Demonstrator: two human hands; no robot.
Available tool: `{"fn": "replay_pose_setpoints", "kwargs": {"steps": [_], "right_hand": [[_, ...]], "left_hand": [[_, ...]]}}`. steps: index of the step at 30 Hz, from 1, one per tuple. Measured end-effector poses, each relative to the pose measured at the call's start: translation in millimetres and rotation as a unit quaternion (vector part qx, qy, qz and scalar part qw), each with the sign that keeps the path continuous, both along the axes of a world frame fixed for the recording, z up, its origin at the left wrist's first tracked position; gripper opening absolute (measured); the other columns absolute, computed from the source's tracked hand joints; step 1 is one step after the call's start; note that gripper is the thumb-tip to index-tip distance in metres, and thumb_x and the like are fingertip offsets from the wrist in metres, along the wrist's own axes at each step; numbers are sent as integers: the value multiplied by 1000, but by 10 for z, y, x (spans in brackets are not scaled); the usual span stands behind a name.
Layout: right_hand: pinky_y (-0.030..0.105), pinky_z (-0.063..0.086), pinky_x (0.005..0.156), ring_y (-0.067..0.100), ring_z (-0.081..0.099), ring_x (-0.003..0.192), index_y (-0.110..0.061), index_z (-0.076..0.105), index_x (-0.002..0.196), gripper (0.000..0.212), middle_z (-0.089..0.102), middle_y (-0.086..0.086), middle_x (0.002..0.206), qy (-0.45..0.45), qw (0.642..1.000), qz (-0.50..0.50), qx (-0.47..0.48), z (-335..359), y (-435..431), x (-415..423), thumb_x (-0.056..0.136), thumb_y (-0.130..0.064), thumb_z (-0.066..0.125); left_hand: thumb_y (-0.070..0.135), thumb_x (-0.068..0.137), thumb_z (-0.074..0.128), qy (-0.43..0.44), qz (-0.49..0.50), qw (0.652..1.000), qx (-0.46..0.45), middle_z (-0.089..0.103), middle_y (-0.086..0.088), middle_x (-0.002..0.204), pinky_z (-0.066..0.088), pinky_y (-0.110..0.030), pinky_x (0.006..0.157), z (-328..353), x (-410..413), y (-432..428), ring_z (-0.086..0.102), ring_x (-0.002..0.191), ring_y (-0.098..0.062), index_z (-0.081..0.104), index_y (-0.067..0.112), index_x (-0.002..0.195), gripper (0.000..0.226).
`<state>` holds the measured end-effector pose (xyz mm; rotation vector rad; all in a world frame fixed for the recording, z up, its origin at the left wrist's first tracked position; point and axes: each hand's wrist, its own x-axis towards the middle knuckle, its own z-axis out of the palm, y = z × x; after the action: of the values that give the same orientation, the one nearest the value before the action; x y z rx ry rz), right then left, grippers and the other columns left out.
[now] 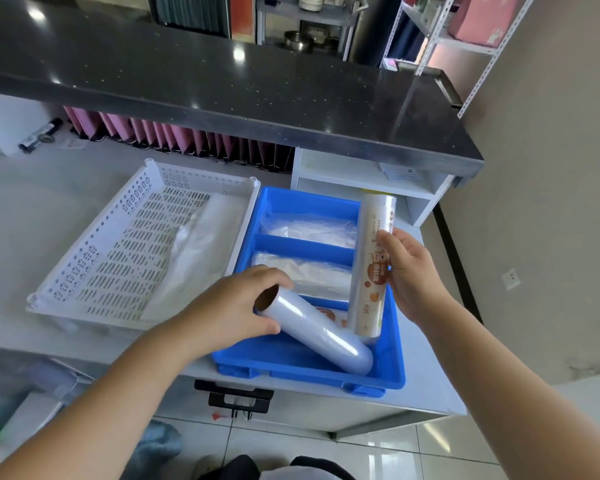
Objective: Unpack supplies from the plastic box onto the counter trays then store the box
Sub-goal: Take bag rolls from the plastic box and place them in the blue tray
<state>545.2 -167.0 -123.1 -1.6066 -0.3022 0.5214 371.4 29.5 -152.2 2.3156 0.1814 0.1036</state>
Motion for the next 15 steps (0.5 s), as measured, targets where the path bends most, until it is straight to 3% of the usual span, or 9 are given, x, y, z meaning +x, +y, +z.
{"fn": "replay_pose_setpoints", "kwargs": {"steps": [4, 8, 11, 15], "right_hand": [[30, 50, 63, 14, 61, 69, -24, 61, 101, 16, 64, -4, 72, -34, 995, 74, -54, 19, 54, -4, 95, -29, 47], [29, 51, 65, 17, 64, 77, -32, 56, 111, 19, 64, -1, 88, -92, 967, 169, -166, -13, 109, -86, 92, -33, 51], [22, 52, 68, 12, 65, 83, -34, 53, 111, 24, 64, -3, 96, -126, 939, 233, -219, -44, 143, -203, 88, -31, 59], [16, 45, 73, 11, 55, 85, -21, 54, 107, 30, 58, -5, 99, -200, 888, 315, -269, -206, 202, -402, 82, -27, 69]], "left_hand": [[10, 59, 84, -32, 49, 987, -146, 65, 21, 98, 50, -7, 69, 269, -109, 393, 63, 89, 5, 60, 50, 96, 60], [22, 52, 79, -116, 122, 962, -216, 68, 13, 102, 55, -20, 68, 426, -358, 968, 65, 90, -1, 63, 45, 100, 56], [20, 54, 76, -175, 178, 939, -238, 68, 13, 98, 55, -15, 68, 397, -554, 1316, 61, 89, -3, 64, 37, 105, 56], [12, 61, 78, -189, 225, 929, -225, 67, 16, 96, 54, -13, 68, 300, -674, 1503, 61, 92, -8, 63, 37, 106, 53]]}}
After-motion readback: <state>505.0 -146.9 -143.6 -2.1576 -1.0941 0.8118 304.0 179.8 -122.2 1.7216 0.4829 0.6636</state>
